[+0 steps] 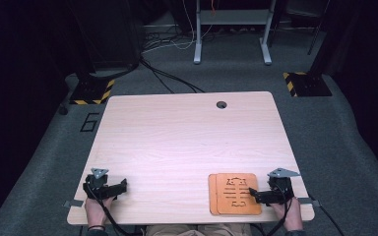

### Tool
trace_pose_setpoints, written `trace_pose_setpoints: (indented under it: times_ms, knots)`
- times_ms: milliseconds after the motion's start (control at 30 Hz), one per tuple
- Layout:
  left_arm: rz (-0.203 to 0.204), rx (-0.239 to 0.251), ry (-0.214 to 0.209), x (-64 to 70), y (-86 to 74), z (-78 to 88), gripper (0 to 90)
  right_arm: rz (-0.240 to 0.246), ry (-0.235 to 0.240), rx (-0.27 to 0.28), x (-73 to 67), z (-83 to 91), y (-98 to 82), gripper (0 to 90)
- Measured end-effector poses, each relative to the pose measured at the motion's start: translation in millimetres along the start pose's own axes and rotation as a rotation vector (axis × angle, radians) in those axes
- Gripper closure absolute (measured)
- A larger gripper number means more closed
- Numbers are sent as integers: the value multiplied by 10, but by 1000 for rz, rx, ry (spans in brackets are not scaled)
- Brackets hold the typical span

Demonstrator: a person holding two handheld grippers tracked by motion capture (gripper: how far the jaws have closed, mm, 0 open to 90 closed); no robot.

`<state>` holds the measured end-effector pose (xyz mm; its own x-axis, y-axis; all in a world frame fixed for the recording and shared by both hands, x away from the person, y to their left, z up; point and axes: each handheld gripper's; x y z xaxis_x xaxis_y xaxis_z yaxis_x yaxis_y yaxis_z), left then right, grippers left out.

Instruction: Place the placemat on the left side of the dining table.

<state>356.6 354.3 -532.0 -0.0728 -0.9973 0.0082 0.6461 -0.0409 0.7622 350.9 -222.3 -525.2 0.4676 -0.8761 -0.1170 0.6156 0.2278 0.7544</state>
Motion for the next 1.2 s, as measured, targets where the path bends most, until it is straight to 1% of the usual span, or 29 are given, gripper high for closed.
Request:
trace_pose_setpoints:
  times_ms: [700,833,967,1200]
  knots:
    - [2,0,2,-1,0,0,0,-1,-1,1,38,26,-18,0]
    - [1,0,3,-1,0,0,0,-1,-7,-1,47,36,-23,0]
    - [2,1,2,0,-1,0,0,5,-39,-6,86,68,-49,0]
    - [0,-2,4,6,0,5,0,0,-43,-6,83,71,-51,0]
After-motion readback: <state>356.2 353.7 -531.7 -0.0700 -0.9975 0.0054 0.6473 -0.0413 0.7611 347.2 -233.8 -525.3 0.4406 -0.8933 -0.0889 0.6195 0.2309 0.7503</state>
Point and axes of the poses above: each handheld gripper's, and its own axes: z roughly backward along the jaws, y roughly out of its top, x roughly to its right, and after that the axes turned 4 degrees about x, right-handed
